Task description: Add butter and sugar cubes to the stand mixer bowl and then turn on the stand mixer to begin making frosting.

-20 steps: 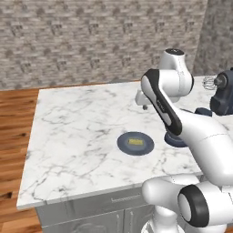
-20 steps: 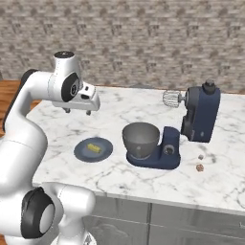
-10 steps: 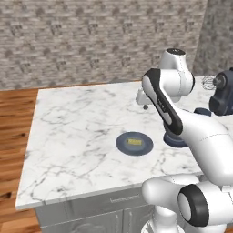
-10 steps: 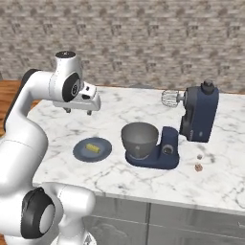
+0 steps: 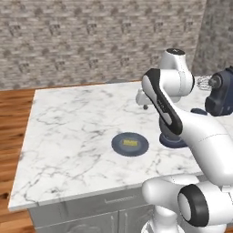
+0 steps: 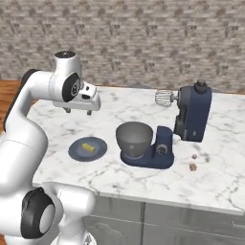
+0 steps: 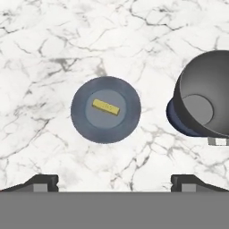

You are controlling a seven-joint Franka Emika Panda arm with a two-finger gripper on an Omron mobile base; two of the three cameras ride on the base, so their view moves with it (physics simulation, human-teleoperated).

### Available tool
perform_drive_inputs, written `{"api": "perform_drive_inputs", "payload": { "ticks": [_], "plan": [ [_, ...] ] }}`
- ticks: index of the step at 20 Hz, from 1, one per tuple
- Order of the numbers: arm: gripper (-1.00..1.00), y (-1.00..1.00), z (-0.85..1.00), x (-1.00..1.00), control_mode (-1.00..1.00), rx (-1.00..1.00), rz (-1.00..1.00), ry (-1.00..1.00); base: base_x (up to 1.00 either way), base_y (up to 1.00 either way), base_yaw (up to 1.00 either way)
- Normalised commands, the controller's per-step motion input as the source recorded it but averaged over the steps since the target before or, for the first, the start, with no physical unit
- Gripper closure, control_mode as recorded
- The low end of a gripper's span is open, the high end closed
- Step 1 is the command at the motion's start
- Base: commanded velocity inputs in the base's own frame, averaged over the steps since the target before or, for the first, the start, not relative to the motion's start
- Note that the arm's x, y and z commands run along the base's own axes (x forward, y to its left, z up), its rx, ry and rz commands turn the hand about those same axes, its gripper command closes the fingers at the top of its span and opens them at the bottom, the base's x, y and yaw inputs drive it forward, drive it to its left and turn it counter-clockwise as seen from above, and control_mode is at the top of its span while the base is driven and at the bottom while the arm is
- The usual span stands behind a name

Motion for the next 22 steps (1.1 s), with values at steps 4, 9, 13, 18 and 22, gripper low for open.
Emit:
{"api": "perform_drive_inputs", "payload": {
  "ticks": [4, 9, 13, 18, 22],
  "plan": [
    [-1.0, 0.0, 0.0, 0.0, 1.0, 0.0, 0.0, 0.0, 0.27, -0.29, 0.0],
    [-1.0, 0.0, 0.0, 0.0, 1.0, 0.0, 0.0, 0.0, 0.56, -0.02, 0.0],
    [-1.0, 0.0, 0.0, 0.0, 1.0, 0.0, 0.0, 0.0, 0.8, 0.06, 0.0],
    [-1.0, 0.0, 0.0, 0.0, 1.0, 0.0, 0.0, 0.0, 0.61, 0.15, 0.0],
    [-1.0, 0.0, 0.0, 0.0, 1.0, 0.0, 0.0, 0.0, 0.01, 0.0, 0.0]
  ]
}}
